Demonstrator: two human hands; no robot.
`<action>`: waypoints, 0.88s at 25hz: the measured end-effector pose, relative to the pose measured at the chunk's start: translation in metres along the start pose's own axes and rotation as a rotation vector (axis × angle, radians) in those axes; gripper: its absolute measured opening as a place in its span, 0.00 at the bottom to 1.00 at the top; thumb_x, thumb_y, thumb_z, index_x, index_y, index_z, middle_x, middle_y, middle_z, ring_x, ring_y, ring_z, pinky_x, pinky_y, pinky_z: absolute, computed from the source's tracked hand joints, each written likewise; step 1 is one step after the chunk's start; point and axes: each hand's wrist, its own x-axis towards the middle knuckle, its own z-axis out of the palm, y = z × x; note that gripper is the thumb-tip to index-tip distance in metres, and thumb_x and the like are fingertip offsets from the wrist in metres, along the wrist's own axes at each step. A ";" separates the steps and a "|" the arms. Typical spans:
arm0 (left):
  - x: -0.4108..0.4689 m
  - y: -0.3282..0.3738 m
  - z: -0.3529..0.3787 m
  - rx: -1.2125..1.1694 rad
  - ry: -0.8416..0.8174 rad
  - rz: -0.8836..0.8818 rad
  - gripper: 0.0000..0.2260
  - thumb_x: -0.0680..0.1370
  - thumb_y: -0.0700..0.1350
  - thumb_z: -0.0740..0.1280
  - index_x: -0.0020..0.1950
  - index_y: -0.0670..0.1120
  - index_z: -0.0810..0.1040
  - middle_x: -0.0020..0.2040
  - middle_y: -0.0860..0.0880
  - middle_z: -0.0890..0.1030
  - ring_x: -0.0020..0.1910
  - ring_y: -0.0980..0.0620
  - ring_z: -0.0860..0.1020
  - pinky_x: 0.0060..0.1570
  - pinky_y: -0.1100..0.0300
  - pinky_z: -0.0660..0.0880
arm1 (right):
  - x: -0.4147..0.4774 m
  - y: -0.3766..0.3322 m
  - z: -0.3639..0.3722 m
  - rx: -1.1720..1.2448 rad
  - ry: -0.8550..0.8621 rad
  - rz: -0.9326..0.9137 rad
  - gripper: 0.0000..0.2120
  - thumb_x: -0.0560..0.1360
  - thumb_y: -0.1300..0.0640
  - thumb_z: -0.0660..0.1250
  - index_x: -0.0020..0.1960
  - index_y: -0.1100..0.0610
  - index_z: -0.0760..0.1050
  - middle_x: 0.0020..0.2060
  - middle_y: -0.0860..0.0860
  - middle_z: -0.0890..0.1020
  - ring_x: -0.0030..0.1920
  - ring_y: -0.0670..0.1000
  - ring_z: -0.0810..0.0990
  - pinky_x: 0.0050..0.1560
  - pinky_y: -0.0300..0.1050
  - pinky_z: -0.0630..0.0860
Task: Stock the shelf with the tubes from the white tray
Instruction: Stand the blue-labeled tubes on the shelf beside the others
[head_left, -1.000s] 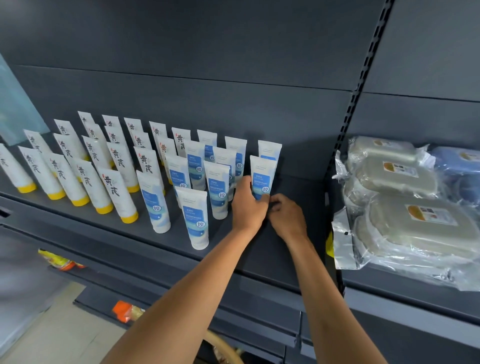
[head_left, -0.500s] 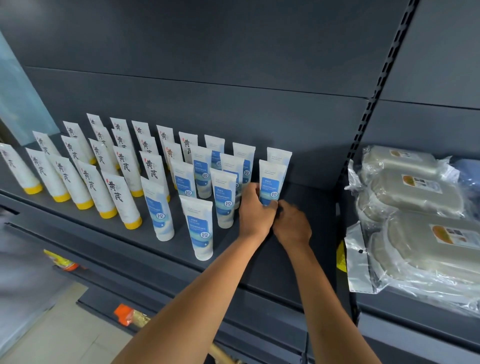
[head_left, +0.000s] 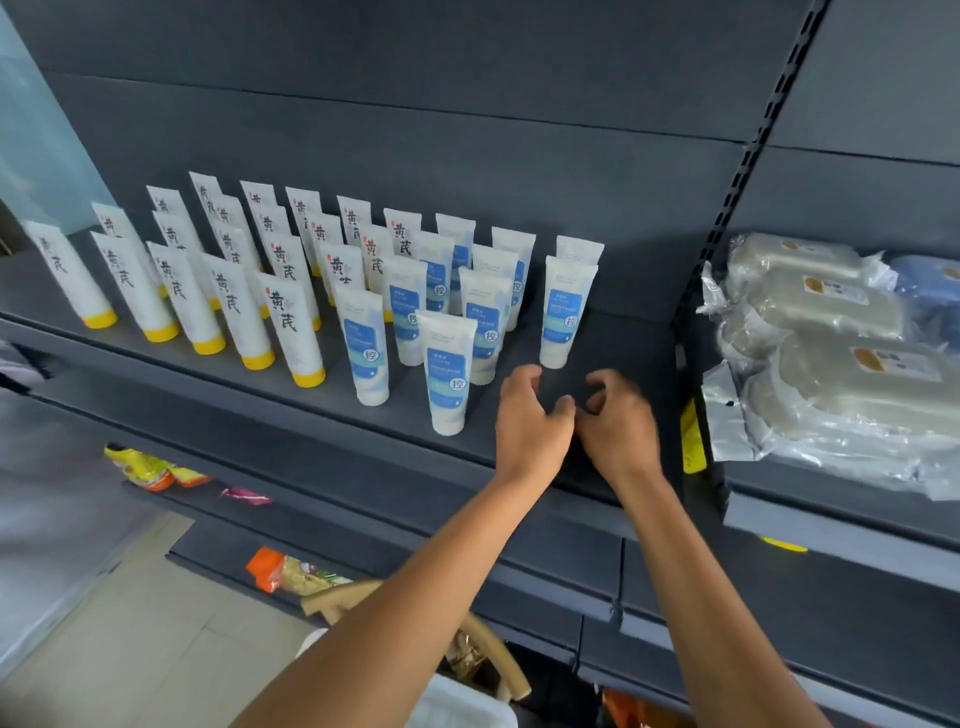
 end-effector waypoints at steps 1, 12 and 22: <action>-0.016 -0.002 -0.009 -0.029 -0.017 0.008 0.22 0.79 0.43 0.69 0.72 0.47 0.70 0.68 0.50 0.75 0.66 0.54 0.76 0.68 0.55 0.74 | -0.016 -0.001 -0.004 -0.002 0.019 -0.018 0.20 0.75 0.52 0.72 0.66 0.56 0.75 0.48 0.51 0.79 0.50 0.54 0.79 0.45 0.49 0.77; -0.198 -0.113 -0.173 -0.165 0.073 0.004 0.14 0.80 0.39 0.69 0.65 0.47 0.77 0.57 0.51 0.82 0.58 0.55 0.81 0.53 0.66 0.77 | -0.233 -0.015 0.024 0.000 0.073 -0.120 0.23 0.75 0.54 0.73 0.69 0.50 0.74 0.55 0.47 0.72 0.51 0.47 0.70 0.46 0.32 0.68; -0.299 -0.344 -0.207 0.315 -0.179 -0.647 0.18 0.77 0.51 0.71 0.64 0.45 0.76 0.60 0.49 0.80 0.59 0.50 0.79 0.53 0.60 0.71 | -0.391 0.080 0.150 -0.163 -0.431 0.337 0.22 0.77 0.55 0.72 0.70 0.53 0.72 0.64 0.51 0.73 0.60 0.52 0.77 0.58 0.45 0.76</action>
